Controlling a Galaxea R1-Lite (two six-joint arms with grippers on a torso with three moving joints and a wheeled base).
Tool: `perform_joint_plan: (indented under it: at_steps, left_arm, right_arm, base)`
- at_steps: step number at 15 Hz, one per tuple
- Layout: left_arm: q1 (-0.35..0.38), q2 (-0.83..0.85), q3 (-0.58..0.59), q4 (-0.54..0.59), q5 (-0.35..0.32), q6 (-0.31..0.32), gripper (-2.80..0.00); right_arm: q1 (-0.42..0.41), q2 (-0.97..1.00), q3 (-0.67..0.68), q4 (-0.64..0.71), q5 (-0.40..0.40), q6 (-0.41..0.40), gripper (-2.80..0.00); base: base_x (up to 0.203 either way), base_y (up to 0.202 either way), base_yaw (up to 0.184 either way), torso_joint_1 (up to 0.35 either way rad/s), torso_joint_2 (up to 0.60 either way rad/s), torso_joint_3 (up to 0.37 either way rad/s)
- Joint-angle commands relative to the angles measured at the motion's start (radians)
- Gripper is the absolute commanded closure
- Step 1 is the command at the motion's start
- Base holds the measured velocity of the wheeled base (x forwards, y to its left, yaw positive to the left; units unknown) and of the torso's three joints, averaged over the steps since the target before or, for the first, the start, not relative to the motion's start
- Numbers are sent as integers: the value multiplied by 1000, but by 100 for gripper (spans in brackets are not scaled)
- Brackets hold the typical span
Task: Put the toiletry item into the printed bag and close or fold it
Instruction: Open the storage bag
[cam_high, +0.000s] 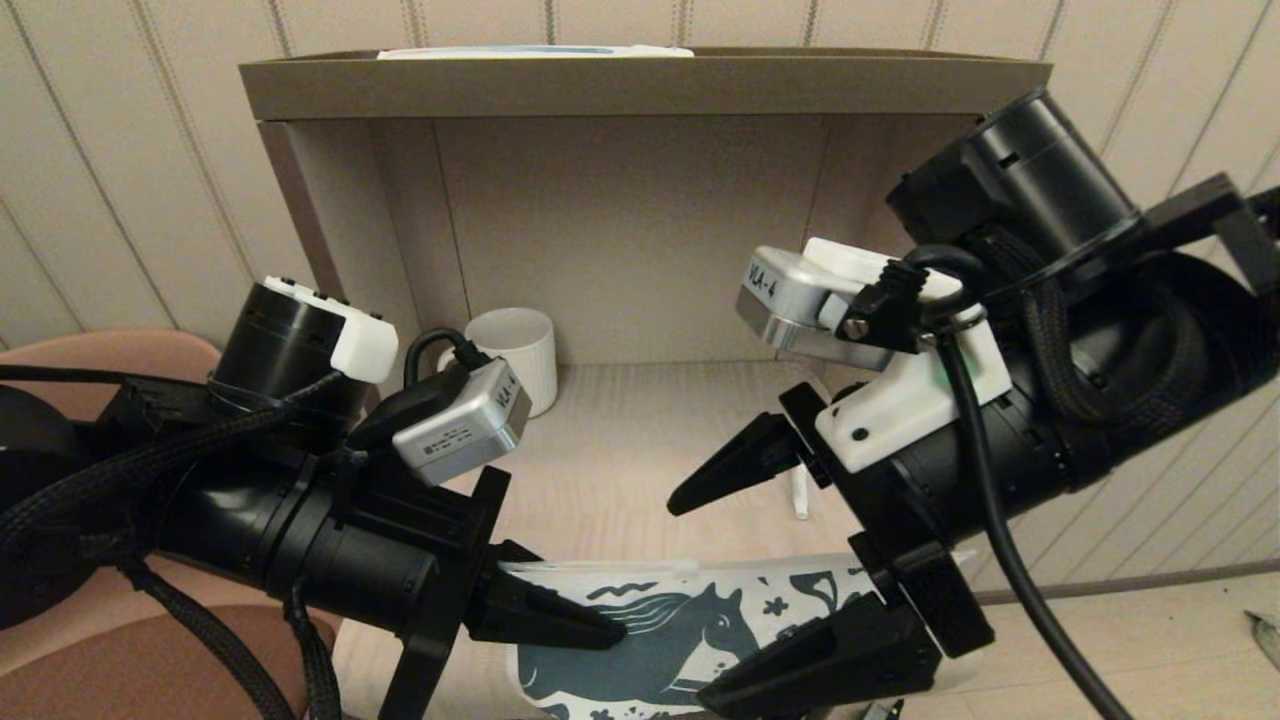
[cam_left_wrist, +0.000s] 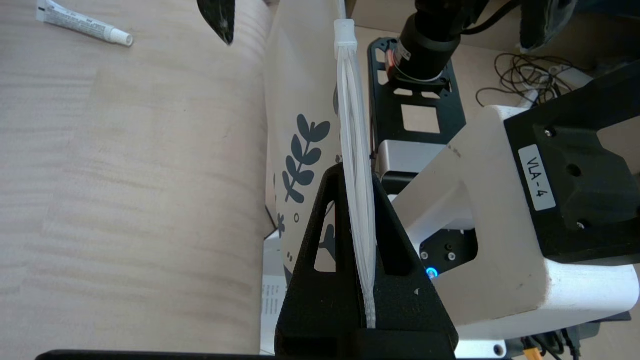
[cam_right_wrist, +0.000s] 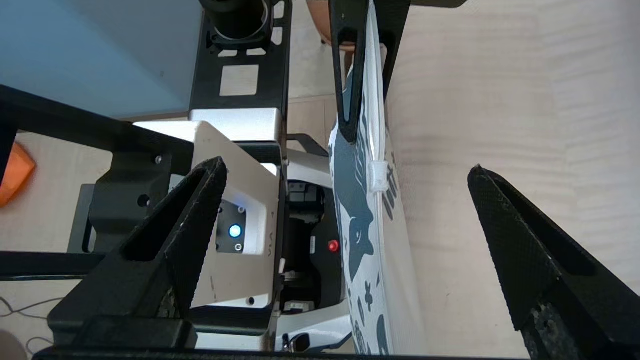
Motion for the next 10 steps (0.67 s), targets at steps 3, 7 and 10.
perform_joint_plan:
  at_steps: [3,7,10]
  left_arm:
    - [0,-1,0,-3,-6,3,0]
    - [0,1,0,-2,-6,3,0]
    - [0,1,0,-2,-6,3,0]
  right_arm:
    - [2,-3,9,3,4,-3,-280]
    - [2,-2,10,2,4,-3,-280]
    - [3,-5,12,-6,6,-3,-280]
  base:
    - [0,0,0,0,0,0]
    - [0,0,0,0,0,0]
    - [0,0,0,0,0,0]
